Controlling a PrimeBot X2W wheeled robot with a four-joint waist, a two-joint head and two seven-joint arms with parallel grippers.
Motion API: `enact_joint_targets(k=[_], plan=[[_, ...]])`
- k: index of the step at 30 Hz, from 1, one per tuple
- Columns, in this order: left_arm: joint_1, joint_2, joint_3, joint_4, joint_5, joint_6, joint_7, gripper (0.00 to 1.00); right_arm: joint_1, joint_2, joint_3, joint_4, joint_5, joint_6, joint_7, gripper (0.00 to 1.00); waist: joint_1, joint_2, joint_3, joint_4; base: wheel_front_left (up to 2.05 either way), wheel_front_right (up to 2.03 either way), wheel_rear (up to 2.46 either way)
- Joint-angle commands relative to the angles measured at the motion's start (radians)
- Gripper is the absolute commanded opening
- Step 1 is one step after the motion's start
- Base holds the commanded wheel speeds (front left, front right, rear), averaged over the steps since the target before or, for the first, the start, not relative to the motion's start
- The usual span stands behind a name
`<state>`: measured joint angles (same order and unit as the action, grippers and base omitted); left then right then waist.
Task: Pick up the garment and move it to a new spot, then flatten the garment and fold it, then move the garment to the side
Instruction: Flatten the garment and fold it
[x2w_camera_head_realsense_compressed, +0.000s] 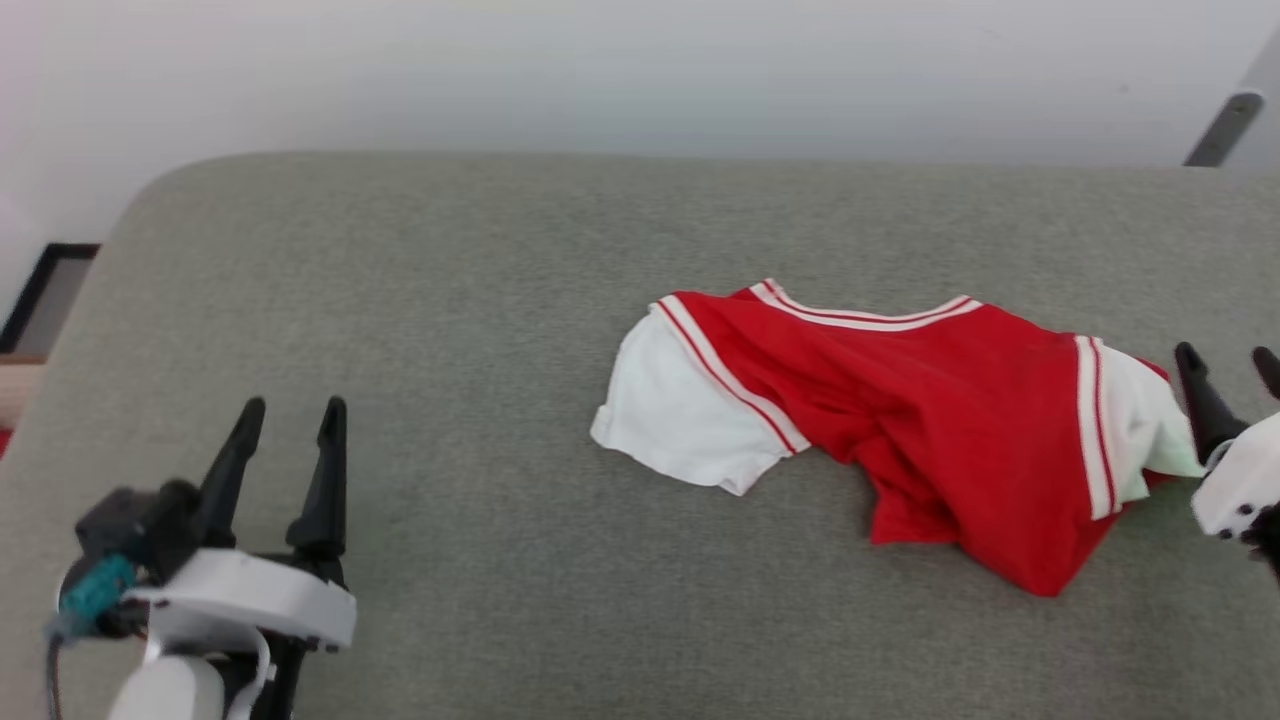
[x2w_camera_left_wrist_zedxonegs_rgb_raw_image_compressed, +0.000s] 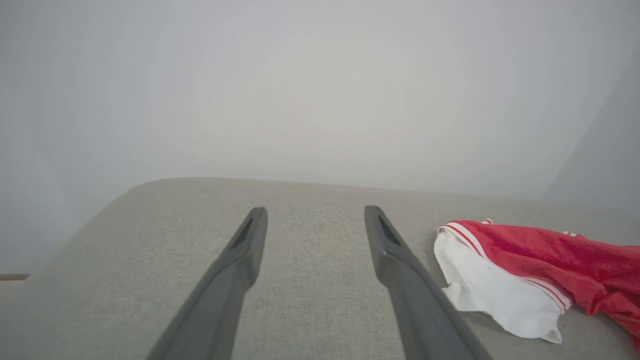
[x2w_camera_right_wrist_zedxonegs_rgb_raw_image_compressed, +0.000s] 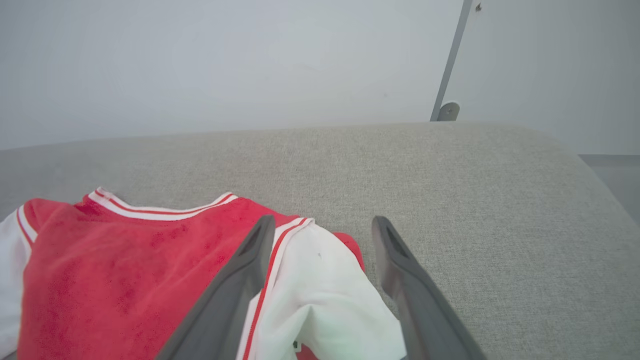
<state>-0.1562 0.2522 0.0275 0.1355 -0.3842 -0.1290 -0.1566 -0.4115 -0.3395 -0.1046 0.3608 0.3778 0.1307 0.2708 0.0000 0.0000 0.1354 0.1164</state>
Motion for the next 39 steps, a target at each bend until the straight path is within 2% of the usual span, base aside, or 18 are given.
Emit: enact_joint_targets(k=[1, 10, 13, 18, 24, 31, 39], plan=[[-0.024, 0.024, -0.017, -0.016, -0.020, -0.002, 0.028, 1.00, 0.032, 0.021, 0.006, -0.040, 0.004, 0.000, -0.041, 1.00, 0.0000, 0.0000, 0.004, -0.040, 0.00, 0.00, 0.00], [-0.127, 0.129, -0.099, -0.058, -0.145, -0.002, 0.226, 1.00, 0.131, 0.099, -0.007, -0.171, -0.022, 0.000, -0.205, 1.00, 0.0000, 0.0000, 0.016, -0.124, 0.00, 0.00, 0.00], [-0.173, 0.170, -0.132, -0.051, -0.204, -0.002, 0.317, 1.00, 0.165, 0.141, -0.014, -0.209, -0.037, 0.000, -0.241, 1.00, 0.0000, 0.0000, 0.019, -0.144, 0.00, 0.00, 0.00], [-0.260, 0.203, -0.193, -0.009, -0.300, -0.002, 0.504, 1.00, 0.204, 0.188, -0.031, -0.263, -0.057, 0.000, -0.270, 1.00, 0.0000, 0.0000, 0.020, -0.169, 0.00, 0.00, 0.00], [-0.356, 0.215, -0.254, 0.099, -0.374, -0.001, 0.719, 1.00, 0.219, 0.207, -0.035, -0.295, -0.061, 0.000, -0.277, 1.00, 0.0000, 0.0000, 0.026, -0.192, 0.00, 0.00, 0.00], [-0.415, 0.203, -0.326, 0.215, -0.398, -0.001, 0.855, 1.00, 0.227, 0.219, -0.044, -0.330, -0.064, 0.000, -0.272, 1.00, 0.0000, 0.0000, 0.037, -0.211, 0.00, 0.00, 0.00], [-0.458, 0.187, -0.378, 0.285, -0.405, -0.002, 0.884, 1.00, 0.217, 0.221, -0.059, -0.349, -0.061, 0.000, -0.263, 1.00, 0.0000, 0.0000, 0.062, -0.219, 0.00, 0.00, 0.00]])
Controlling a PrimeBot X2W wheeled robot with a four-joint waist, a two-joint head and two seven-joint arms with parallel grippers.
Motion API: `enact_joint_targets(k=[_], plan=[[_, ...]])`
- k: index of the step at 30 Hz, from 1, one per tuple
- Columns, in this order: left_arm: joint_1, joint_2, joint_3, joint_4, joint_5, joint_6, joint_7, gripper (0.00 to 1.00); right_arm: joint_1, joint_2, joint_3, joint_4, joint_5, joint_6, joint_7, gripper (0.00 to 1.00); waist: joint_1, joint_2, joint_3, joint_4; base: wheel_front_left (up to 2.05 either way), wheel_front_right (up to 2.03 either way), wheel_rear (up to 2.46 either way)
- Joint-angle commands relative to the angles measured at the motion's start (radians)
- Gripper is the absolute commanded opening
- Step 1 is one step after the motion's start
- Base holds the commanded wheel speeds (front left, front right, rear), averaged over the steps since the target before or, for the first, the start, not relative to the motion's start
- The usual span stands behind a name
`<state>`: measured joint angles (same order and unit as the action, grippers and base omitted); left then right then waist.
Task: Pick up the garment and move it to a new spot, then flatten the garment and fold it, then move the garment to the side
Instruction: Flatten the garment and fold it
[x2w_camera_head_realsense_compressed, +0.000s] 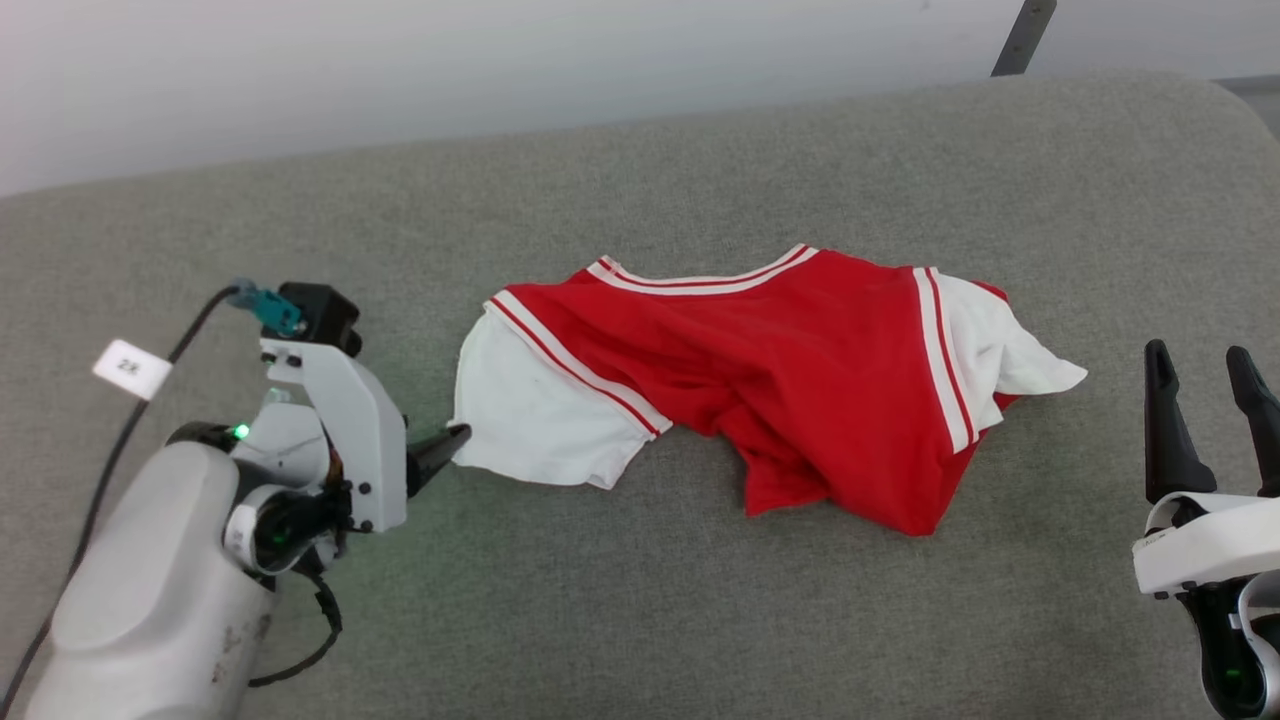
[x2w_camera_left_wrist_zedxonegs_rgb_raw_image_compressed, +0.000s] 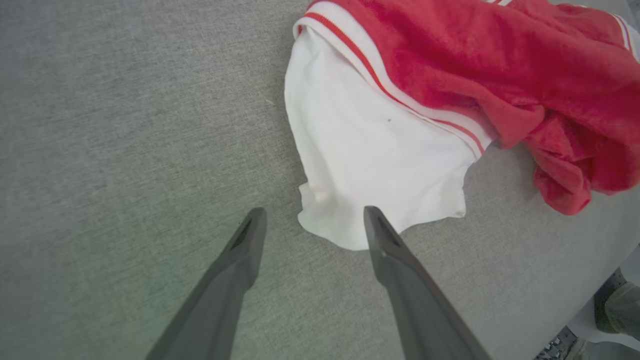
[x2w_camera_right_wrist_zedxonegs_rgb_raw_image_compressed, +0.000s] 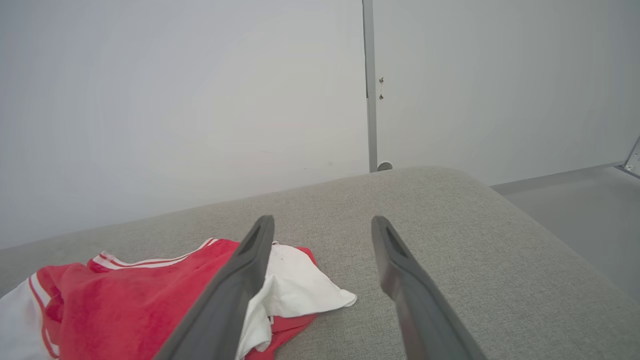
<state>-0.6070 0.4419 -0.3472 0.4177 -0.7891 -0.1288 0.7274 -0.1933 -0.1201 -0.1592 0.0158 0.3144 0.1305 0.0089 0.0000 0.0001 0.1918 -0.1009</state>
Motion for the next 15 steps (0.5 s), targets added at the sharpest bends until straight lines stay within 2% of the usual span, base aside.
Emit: enact_joint_targets(k=[1, 14, 15], plan=[[-0.014, -0.003, -0.012, 0.012, 0.001, -0.002, 0.001, 1.00, -0.005, 0.002, -0.005, -0.006, 0.003, 0.000, 0.000, 1.00, 0.0000, -0.0001, 0.010, -0.003, 0.00, 0.00, 0.00], [-0.061, -0.024, -0.099, 0.162, -0.021, -0.002, -0.029, 1.00, -0.031, -0.010, -0.008, -0.022, 0.017, 0.000, -0.007, 1.00, 0.0000, -0.0001, 0.055, -0.020, 0.00, 0.00, 0.00], [-0.062, -0.027, -0.106, 0.172, -0.028, -0.002, -0.028, 0.87, -0.031, -0.011, -0.009, -0.023, 0.017, 0.000, -0.007, 1.00, 0.0000, -0.0001, 0.056, -0.020, 0.00, 0.00, 0.00]])
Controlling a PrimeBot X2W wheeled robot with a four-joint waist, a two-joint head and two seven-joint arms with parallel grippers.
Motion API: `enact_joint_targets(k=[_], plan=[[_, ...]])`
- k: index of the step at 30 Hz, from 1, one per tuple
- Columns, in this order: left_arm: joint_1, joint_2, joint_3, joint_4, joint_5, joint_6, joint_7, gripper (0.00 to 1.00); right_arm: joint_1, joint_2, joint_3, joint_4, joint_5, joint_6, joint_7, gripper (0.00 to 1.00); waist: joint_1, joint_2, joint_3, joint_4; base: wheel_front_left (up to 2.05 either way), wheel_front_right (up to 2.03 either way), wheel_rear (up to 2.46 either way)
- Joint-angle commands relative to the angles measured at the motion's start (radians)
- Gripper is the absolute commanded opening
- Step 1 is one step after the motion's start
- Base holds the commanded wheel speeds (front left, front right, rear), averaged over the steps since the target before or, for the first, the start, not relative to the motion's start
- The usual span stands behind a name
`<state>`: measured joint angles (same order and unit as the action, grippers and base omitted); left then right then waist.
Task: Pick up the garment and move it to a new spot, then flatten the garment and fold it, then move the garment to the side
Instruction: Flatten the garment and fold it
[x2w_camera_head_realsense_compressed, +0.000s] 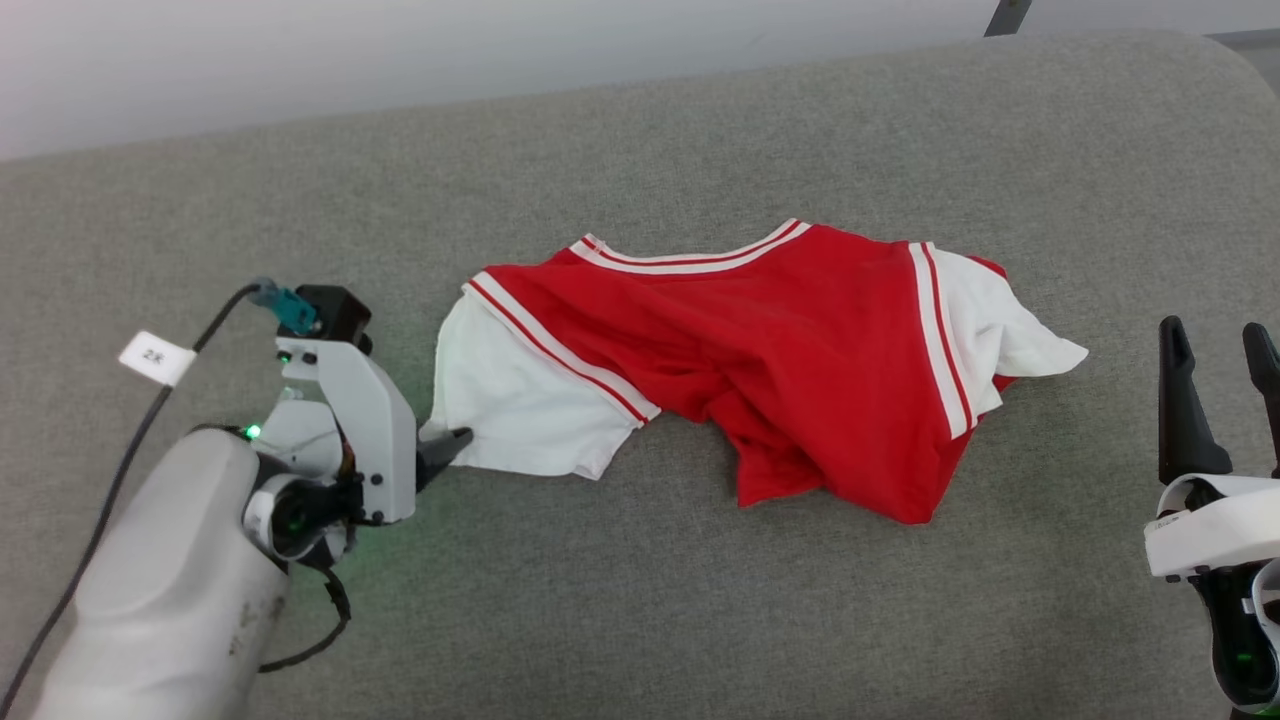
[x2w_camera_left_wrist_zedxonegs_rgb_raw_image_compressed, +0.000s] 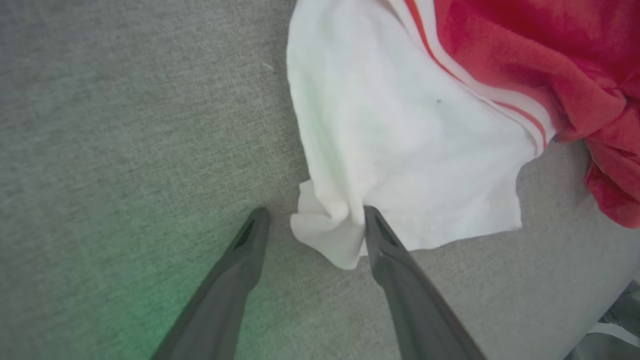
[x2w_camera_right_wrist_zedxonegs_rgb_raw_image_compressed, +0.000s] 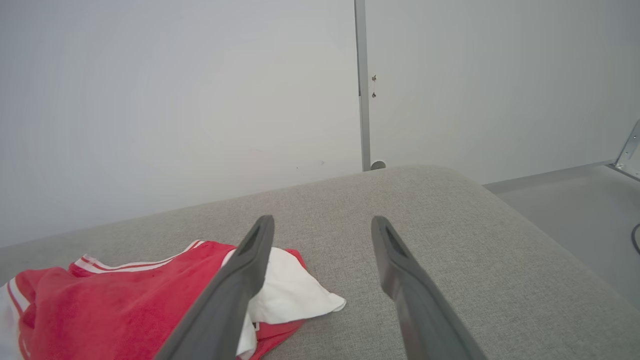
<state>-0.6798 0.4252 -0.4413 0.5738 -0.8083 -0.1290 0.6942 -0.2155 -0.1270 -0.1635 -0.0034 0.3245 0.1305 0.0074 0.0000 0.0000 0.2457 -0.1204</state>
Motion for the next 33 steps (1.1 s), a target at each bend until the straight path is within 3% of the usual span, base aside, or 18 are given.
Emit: enact_joint_targets(k=[1, 2, 3, 11, 18, 33], plan=[[0.008, -0.013, -0.017, 0.024, -0.018, -0.002, 0.007, 0.49, -0.010, -0.005, -0.006, -0.005, 0.007, 0.000, -0.005, 1.00, 0.0000, 0.0000, 0.003, -0.001, 0.00, 0.00, 0.00], [0.006, -0.015, -0.022, 0.032, -0.027, -0.002, 0.010, 0.33, -0.010, -0.006, -0.008, -0.006, 0.007, 0.000, -0.004, 1.00, 0.0000, 0.0000, 0.004, -0.001, 0.00, 0.00, 0.00], [0.003, -0.016, -0.025, 0.042, -0.037, -0.002, 0.015, 0.00, -0.012, -0.008, -0.009, -0.007, 0.007, 0.000, -0.002, 1.00, 0.0000, 0.0000, 0.005, 0.000, 0.00, 0.00, 0.00], [-0.025, 0.009, -0.058, 0.058, -0.089, -0.002, 0.019, 0.00, -0.020, -0.025, -0.012, 0.001, 0.011, 0.000, 0.058, 1.00, 0.0000, 0.0000, 0.010, 0.004, 0.00, 0.00, 0.00], [-0.049, 0.031, -0.077, 0.064, -0.101, 0.000, -0.015, 0.00, -0.064, -0.087, 0.029, 0.049, 0.068, 0.000, 0.236, 1.00, 0.0000, 0.0000, 0.013, 0.018, 0.00, 0.00, 0.00], [-0.106, 0.001, -0.152, 0.047, -0.132, 0.000, -0.056, 0.00, -0.258, -0.191, 0.044, 0.297, 0.136, 0.000, 0.529, 1.00, 0.0000, 0.0000, 0.060, 0.087, 0.00, 0.00, 0.00]])
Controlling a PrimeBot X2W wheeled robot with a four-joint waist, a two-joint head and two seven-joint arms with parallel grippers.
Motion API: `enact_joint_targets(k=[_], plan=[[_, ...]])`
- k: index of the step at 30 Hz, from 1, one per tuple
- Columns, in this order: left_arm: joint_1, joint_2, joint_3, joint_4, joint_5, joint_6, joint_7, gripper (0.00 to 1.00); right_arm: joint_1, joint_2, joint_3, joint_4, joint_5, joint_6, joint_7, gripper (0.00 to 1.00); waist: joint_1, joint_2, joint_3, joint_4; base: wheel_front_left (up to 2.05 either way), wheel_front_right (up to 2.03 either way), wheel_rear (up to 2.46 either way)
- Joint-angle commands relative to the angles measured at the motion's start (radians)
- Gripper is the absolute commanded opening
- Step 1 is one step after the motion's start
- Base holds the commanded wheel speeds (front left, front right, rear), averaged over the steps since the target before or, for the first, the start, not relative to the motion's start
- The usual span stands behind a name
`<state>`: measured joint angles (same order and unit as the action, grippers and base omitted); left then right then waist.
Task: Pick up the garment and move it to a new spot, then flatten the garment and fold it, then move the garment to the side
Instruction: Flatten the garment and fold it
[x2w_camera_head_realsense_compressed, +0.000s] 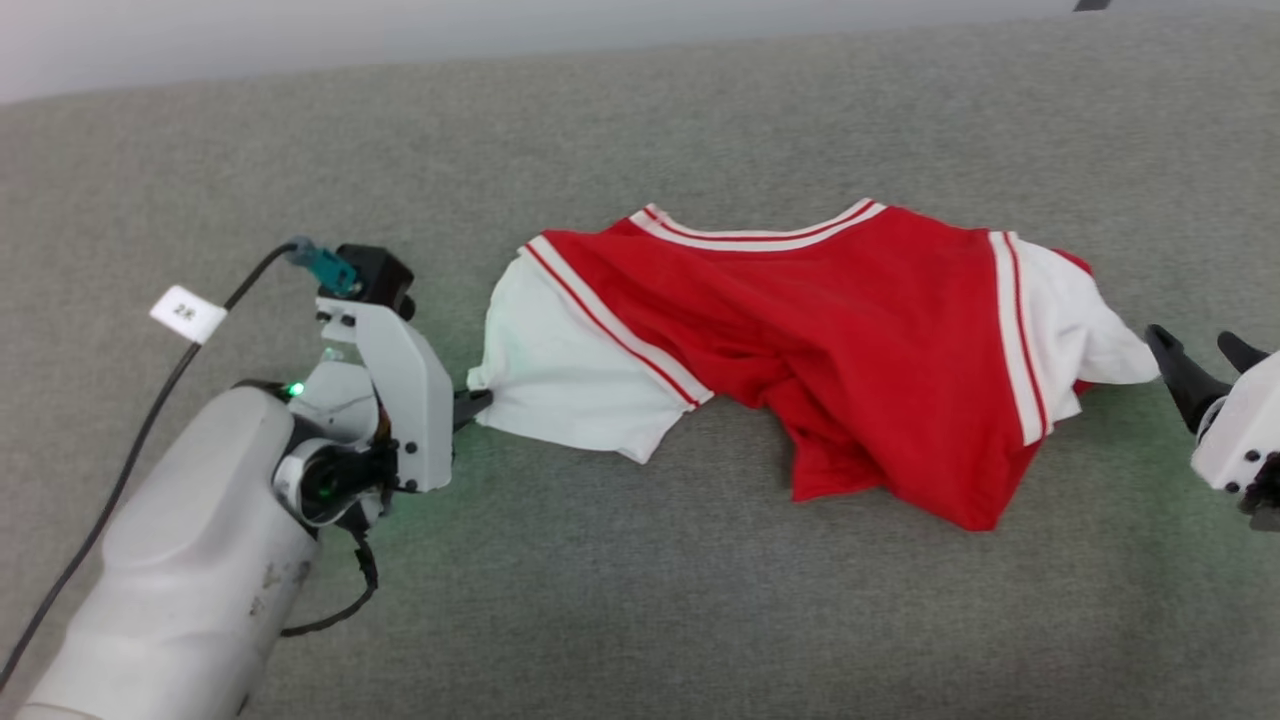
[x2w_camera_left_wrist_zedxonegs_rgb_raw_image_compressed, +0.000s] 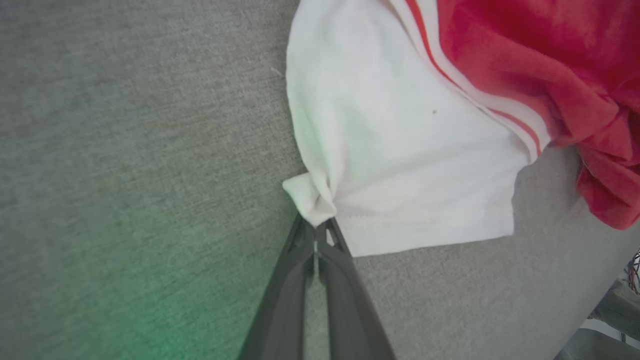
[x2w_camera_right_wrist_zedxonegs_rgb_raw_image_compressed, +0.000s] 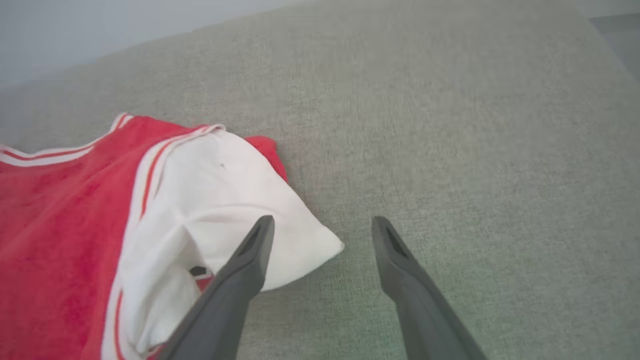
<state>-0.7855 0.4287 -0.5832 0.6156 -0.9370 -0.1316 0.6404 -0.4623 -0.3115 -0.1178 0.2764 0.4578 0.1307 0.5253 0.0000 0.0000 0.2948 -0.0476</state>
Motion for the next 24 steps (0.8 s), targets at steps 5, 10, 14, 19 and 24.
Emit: enact_joint_targets(k=[5, 10, 14, 19, 24], plan=[[-0.012, -0.002, -0.034, 0.000, -0.022, 0.003, -0.012, 0.00, -0.054, -0.011, -0.013, 0.095, 0.009, 0.000, 0.078, 1.00, 0.0000, 0.0000, 0.024, 0.035, 0.00, 0.00, 0.00], [-0.018, 0.005, -0.054, 0.002, -0.038, 0.003, -0.025, 0.00, -0.079, -0.007, -0.013, 0.155, -0.002, 0.000, 0.108, 1.00, 0.0000, 0.0000, 0.033, 0.048, 0.00, 0.00, 0.00], [-0.022, 0.011, -0.068, 0.009, -0.053, 0.003, -0.033, 0.00, -0.091, -0.002, -0.013, 0.200, -0.008, 0.000, 0.122, 0.59, 0.0000, 0.0000, 0.036, 0.055, 0.00, 0.00, 0.00], [-0.028, 0.014, -0.084, 0.015, -0.063, 0.003, -0.041, 0.00, -0.100, -0.004, -0.001, 0.225, -0.010, 0.000, 0.128, 0.00, 0.0000, 0.0000, 0.035, 0.059, 0.00, 0.00, 0.00], [-0.040, 0.025, -0.098, 0.019, -0.081, 0.003, -0.046, 0.00, -0.118, -0.018, 0.008, 0.219, 0.005, 0.000, 0.138, 0.00, 0.0000, 0.0000, 0.024, 0.057, 0.00, 0.00, 0.00]])
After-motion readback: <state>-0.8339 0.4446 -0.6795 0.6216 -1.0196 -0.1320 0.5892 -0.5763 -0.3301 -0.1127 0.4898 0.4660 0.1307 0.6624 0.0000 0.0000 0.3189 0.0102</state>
